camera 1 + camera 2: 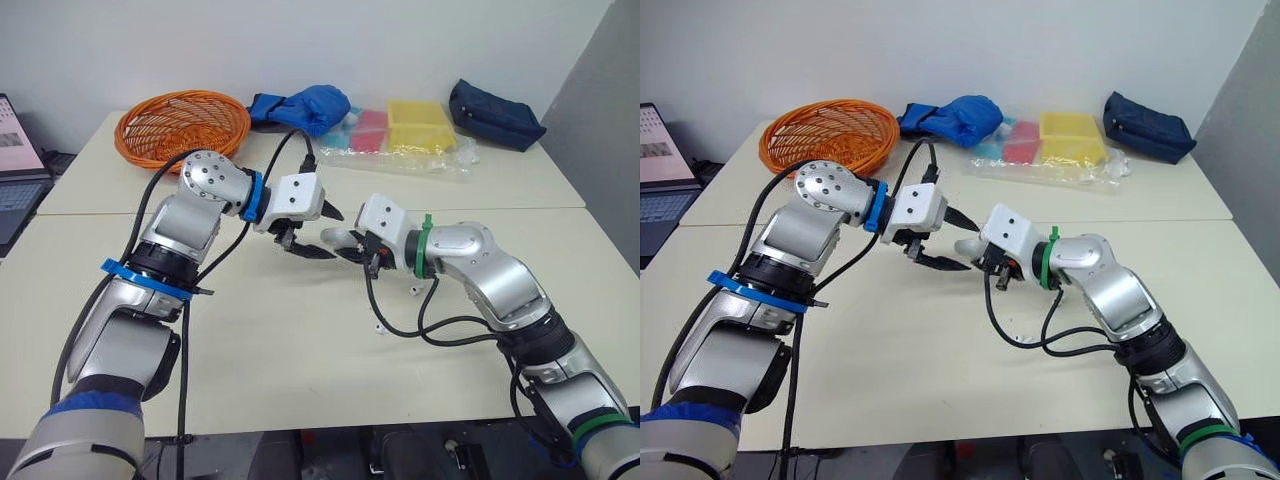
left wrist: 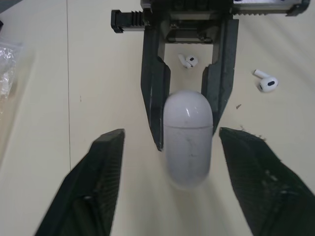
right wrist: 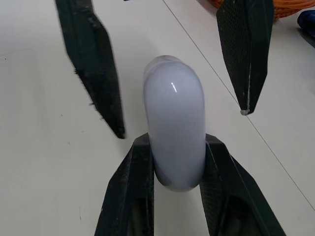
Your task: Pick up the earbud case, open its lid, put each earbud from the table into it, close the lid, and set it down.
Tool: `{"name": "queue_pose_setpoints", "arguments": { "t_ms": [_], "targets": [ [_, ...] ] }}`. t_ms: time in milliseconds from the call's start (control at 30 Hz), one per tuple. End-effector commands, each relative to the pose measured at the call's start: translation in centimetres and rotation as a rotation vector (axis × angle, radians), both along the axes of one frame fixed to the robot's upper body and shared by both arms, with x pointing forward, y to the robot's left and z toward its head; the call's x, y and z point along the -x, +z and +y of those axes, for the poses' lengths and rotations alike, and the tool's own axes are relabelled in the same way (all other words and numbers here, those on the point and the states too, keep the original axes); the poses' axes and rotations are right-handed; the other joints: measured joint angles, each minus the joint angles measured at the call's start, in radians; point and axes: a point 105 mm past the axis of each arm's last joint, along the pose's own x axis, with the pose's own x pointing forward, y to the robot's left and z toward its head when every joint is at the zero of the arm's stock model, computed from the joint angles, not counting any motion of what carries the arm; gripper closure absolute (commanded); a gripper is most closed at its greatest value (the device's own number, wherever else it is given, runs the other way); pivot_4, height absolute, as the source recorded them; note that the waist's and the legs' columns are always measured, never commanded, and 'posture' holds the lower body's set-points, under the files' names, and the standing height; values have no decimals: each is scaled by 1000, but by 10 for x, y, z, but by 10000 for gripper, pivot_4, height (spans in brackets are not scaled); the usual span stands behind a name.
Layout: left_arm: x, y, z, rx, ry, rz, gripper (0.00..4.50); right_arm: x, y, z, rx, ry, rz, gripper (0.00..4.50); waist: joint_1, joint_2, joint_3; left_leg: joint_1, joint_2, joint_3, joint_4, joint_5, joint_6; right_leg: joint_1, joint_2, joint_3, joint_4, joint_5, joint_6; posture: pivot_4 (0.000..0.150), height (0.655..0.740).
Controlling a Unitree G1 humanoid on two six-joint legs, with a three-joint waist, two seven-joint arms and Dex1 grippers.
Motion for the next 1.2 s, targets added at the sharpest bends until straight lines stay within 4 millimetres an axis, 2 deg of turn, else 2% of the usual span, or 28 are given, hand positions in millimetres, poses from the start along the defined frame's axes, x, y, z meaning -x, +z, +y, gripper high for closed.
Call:
{"name": "queue_pose_setpoints", "arguments": {
  "t_ms": [33,167,367,500,567,733,967,1067,1167,1200],
  "targets": [
    [1,14,-2,18,-22,-36,25113,2,13,0,-17,3,-46,36645,0,0,0,0,0,0,0,0,0,0,0,0,0,0,0,1500,7400],
    [1,11,-2,1,-25,-33,37230,1,17,0,-31,-4,-45,36645,-1,0,0,0,0,0,0,0,0,0,0,0,0,0,0,1500,7400],
    [0,4,3,-32,-11,-32,37199,-3,25,-2,-48,-20,-61,36645,0,0,0,0,0,0,0,0,0,0,0,0,0,0,0,1500,7400],
    [1,9,2,-2,-15,-40,37200,-3,23,-1,-45,-16,-56,36645,0,0,0,0,0,0,0,0,0,0,0,0,0,0,0,1500,7400],
    [3,9,3,-7,-26,-41,29752,-3,23,-1,-43,-15,-55,36645,0,0,0,0,0,0,0,0,0,0,0,0,0,1,-1,1500,7400],
    [1,12,3,4,-3,-43,15035,-4,22,-1,-45,-13,-52,36645,0,0,0,0,0,-1,0,0,0,0,0,0,1,1,-2,1500,7400],
    [-1,15,1,17,10,-44,15035,-3,21,0,-42,-9,-51,36645,0,0,0,0,0,-1,0,0,0,0,0,0,1,1,-2,1500,7400],
    [1,14,1,12,2,-32,21277,-4,22,0,-47,-11,-55,36645,0,0,0,0,0,-1,0,0,0,0,0,0,1,1,-2,1500,7400],
    [4,8,2,-19,-16,-26,29290,-4,25,1,-58,-13,-61,36645,0,0,0,0,0,-1,0,0,0,0,0,0,1,1,-2,1500,7400],
    [4,7,2,-24,-18,-32,33306,-4,26,1,-63,-14,-58,36645,0,0,0,0,0,-1,0,0,0,0,0,0,1,1,-2,1500,7400]
  ]
}}
